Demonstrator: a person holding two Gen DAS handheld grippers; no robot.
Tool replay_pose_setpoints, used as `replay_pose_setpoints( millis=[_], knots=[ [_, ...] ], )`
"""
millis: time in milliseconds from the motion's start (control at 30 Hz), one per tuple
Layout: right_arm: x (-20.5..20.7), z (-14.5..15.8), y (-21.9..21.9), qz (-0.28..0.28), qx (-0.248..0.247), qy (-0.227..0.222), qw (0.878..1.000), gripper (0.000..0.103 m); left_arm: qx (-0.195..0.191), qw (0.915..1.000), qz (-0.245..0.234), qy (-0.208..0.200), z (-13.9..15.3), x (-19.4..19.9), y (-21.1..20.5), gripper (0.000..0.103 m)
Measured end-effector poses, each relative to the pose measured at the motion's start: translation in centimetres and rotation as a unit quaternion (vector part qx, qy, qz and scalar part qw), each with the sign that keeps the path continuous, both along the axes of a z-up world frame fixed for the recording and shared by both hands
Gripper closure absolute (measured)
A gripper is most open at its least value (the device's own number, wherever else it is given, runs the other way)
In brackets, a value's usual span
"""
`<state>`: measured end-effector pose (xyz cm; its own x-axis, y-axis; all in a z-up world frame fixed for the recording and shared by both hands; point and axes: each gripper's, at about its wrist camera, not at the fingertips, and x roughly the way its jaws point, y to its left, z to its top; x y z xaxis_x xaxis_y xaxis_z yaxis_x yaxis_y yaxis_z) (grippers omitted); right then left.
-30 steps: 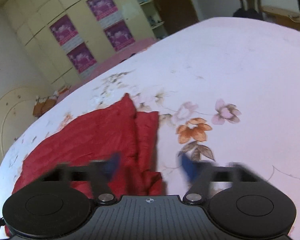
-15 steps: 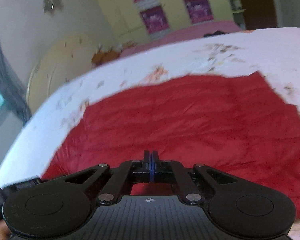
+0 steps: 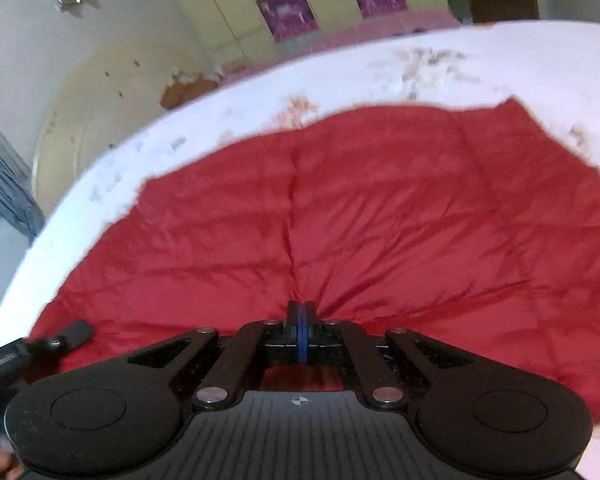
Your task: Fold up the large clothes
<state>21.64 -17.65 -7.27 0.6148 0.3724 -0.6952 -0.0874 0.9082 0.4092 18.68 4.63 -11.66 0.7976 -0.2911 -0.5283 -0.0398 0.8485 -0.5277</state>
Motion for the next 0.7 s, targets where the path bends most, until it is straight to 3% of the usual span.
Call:
replay_pose_setpoints(
  millis=[133, 233, 367, 533, 633, 700],
  knots=[
    [-2.2, 0.6, -1.1, 0.0, 0.017, 0.013, 1.0, 0.103, 0.035, 0.999, -0.017, -0.022, 1.6, -0.5, -1.0, 0.087],
    [-2.6, -1.6, -0.4, 0.003, 0.016, 0.049, 0.999, 0.103, 0.036, 0.9984, -0.028, -0.034, 2.6, -0.7, -1.7, 0.087],
    [-2.8, -4.3, -0.3, -0.018, 0.034, 0.063, 0.997, 0.103, 0.04, 0.9959, -0.055, -0.06, 4.2, -0.9, -3.4, 0.087],
    [-2.9, -4.2, -0.8, -0.015, 0.044, 0.069, 0.997, 0.103, 0.072, 0.9899, -0.085, -0.088, 6.4, -1.2, -5.9, 0.087],
    [-4.3, -1.6, -4.0, -0.049, 0.054, 0.017, 0.997, 0.103, 0.092, 0.986, -0.098, -0.098, 7.4, -1.2, -7.5, 0.087],
    [-5.2, 0.0, -7.0, -0.078, 0.026, -0.011, 0.997, 0.103, 0.1, 0.9837, -0.109, -0.102, 7.9, -1.2, -8.7, 0.087]
  ],
)
